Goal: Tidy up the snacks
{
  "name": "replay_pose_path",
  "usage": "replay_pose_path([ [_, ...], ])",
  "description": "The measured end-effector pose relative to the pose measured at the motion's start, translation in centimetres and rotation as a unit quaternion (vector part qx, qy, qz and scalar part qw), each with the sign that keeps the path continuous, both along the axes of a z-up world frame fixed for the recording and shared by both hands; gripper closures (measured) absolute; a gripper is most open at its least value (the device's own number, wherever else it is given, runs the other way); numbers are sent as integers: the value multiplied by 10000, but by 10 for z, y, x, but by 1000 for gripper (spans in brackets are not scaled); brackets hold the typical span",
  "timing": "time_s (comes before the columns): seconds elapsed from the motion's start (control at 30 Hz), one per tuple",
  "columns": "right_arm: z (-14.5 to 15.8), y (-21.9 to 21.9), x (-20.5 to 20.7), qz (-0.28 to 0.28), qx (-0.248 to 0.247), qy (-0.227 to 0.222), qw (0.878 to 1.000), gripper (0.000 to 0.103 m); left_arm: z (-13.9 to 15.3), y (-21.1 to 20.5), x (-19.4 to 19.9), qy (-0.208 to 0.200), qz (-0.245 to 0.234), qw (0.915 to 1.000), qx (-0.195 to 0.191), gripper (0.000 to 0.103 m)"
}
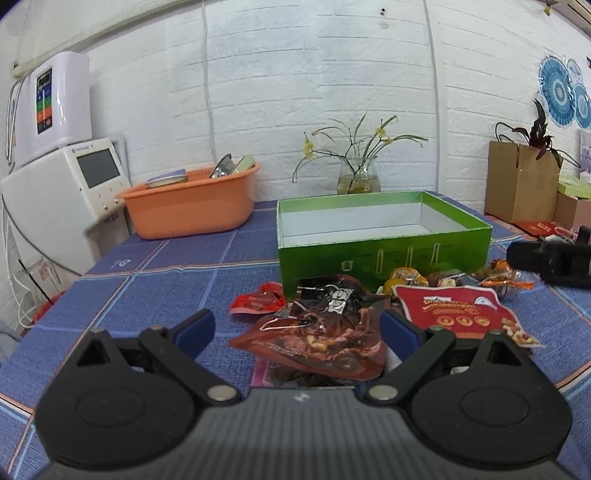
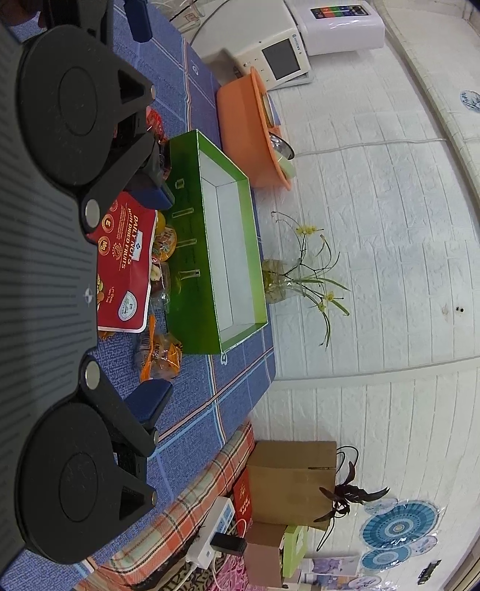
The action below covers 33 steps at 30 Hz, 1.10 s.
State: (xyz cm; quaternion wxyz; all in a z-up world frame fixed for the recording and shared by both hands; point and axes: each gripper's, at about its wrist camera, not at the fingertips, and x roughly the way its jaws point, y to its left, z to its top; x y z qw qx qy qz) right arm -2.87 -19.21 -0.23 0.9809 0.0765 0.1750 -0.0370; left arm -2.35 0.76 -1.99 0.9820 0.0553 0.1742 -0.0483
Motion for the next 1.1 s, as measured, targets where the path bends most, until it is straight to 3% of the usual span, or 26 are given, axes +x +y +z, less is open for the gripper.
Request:
replay_pose_path([
  [0.17, -3, -17, -4, 25, 517, -89, 9986, 0, -13, 8, 3, 280, -170, 9993, 188, 10],
  [0.33, 4, -19, 2, 289, 619, -254, 9973, 0, -16, 19, 11, 402, -181, 9990, -78, 10],
  [0.47, 17, -11, 33, 1106, 700, -219, 9912, 0, -15, 29, 23, 643, -371, 9952, -637, 10],
  [0.53, 17, -4, 64, 1730, 984, 58, 9800, 0, -14, 31, 30, 802, -519, 9914, -898, 10],
  [0.63, 1, 7, 119, 2375, 1448, 899, 9563, 0, -13, 32, 42, 974, -574, 9873, -1114, 10],
  [0.73, -26, 13, 160, 2556, 2116, 1851, 9250, 0, -13, 37, 48, 1177, -734, 9792, -1478, 10],
  [0.83, -39, 15, 178, 2712, 2554, 2255, 9002, 0, -12, 37, 50, 1216, -850, 9749, -1660, 10],
  [0.87, -38, 17, 180, 2846, 2531, 2341, 8945, 1, -12, 36, 51, 1223, -868, 9749, -1648, 11],
  [0.97, -33, 32, 188, 3134, 1902, 2390, 8991, 0, -16, 34, 57, 1384, -940, 9714, -1682, 13],
  [1.03, -32, 42, 190, 3460, 1504, 2434, 8935, 0, -18, 35, 60, 1435, -947, 9677, -1844, 18],
  [1.07, -33, 45, 192, 3576, 1357, 2438, 8912, 0, -18, 36, 61, 1434, -942, 9671, -1876, 25],
  [1.1, -33, 47, 194, 3625, 1239, 2455, 8905, 0, -19, 37, 62, 1431, -994, 9661, -1904, 40],
])
